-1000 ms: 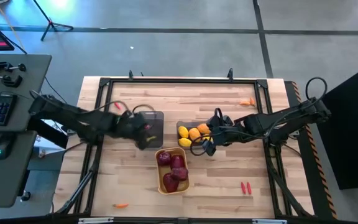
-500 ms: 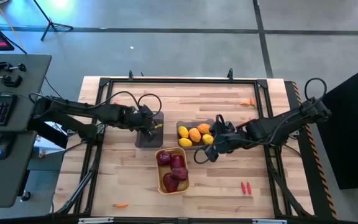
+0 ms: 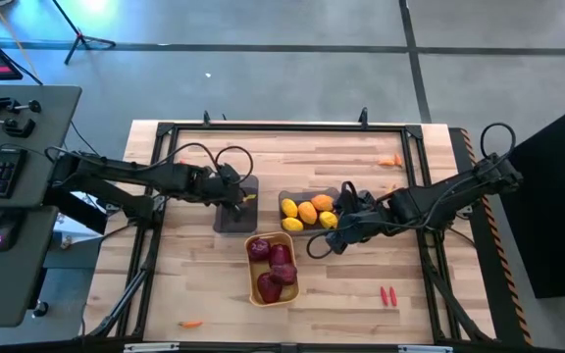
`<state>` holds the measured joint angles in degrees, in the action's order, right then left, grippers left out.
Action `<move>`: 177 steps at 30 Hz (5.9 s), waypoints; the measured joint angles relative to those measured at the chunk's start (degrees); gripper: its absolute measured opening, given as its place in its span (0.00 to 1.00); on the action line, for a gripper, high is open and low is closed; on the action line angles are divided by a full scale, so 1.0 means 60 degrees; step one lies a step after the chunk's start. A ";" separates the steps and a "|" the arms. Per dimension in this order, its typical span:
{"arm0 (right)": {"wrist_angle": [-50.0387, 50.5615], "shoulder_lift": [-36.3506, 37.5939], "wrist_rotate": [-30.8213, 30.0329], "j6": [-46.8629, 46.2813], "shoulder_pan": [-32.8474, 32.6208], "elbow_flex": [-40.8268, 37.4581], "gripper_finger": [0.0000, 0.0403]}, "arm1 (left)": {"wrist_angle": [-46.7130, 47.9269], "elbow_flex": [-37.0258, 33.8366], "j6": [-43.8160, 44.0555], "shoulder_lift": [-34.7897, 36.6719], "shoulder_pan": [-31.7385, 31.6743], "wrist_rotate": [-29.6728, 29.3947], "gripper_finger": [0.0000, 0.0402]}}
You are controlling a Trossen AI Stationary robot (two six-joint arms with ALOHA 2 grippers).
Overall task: Sort produce into baskets
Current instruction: Put the orange chili pepper into the left black bin, then put the yellow chili pepper into the left black bin
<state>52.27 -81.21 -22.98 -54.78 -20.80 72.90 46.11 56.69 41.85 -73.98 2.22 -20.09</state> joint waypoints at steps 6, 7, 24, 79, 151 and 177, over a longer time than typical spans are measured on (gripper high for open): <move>0.0093 -0.0004 0.0681 -0.0151 -0.0044 0.0000 0.94 | 0.0038 0.0000 -0.0162 0.0000 0.0025 0.1315 0.41; 0.0129 -0.0004 0.1006 -0.0150 -0.0103 0.0000 0.94 | 0.0049 0.0000 -0.0080 0.0000 0.0071 0.1561 0.42; -0.2574 -0.0026 0.5392 -1.0108 -0.4368 -0.4111 0.94 | -0.0712 0.0000 0.1501 0.0000 0.1773 0.0513 0.44; -0.3169 -0.0925 0.0738 -0.6401 -0.2644 -0.1913 0.01 | -0.3140 0.1124 -0.1944 0.2587 0.1853 -0.1230 0.40; -0.0036 0.2381 0.0842 -0.2412 0.8296 -0.6871 0.60 | -0.3312 0.1104 -0.1337 0.2387 -0.0826 -0.1224 0.39; -0.2086 0.1432 0.0783 -0.2295 0.8013 -0.6331 0.06 | -0.2029 0.1096 -0.1884 0.4779 -0.1249 -0.0682 0.39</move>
<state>39.76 -72.62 -18.29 -68.55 27.28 34.92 33.93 63.26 30.54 -45.30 -5.28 -24.19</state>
